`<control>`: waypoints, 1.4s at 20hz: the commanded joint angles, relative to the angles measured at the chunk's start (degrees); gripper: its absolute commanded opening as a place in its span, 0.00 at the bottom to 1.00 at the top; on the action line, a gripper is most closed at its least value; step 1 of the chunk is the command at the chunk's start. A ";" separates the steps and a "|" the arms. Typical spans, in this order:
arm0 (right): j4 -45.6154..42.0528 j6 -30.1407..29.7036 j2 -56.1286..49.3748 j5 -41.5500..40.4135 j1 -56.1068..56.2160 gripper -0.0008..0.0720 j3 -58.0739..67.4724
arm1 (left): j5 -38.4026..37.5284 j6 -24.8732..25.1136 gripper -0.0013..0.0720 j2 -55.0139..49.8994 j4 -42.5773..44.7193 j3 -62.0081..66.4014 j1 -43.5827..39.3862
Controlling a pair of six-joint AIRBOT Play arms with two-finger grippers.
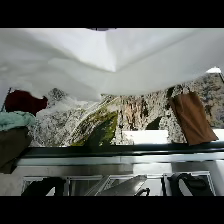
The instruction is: Fold the shirts.
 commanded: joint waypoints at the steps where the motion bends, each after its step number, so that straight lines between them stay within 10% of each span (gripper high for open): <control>1: -14.97 3.96 6.21 4.33 -0.42 0.04 0.04 | -5.77 0.00 0.04 7.23 4.55 -3.93 1.01; 8: -12.24 6.88 -6.71 -5.66 1.36 0.04 -12.61 | 0.37 -1.95 0.04 -2.01 9.70 -20.17 5.14; 15: -10.10 6.93 -36.70 25.16 10.21 0.04 -42.95 | -9.79 1.33 0.04 -37.88 9.62 -29.73 7.08; 23: -6.91 1.03 -66.05 25.73 9.20 0.05 -20.41 | -6.97 1.55 0.04 -67.38 2.25 -6.49 9.16; 24: -6.91 -0.63 -66.10 24.94 8.83 0.22 -18.23 | -6.19 1.51 0.04 -68.13 2.21 -4.70 9.14; 25: -6.95 -1.33 -65.99 23.06 8.11 0.50 -16.44 | -4.55 1.49 0.10 -68.35 2.29 -3.23 9.14; 27: -8.20 -1.29 -65.77 14.21 5.14 0.58 -12.37 | 1.07 1.22 0.92 -68.28 2.25 0.09 9.92; 28: -8.39 -1.31 -65.22 7.98 2.64 0.58 -10.78 | 5.20 -0.33 0.96 -67.76 2.32 1.64 11.02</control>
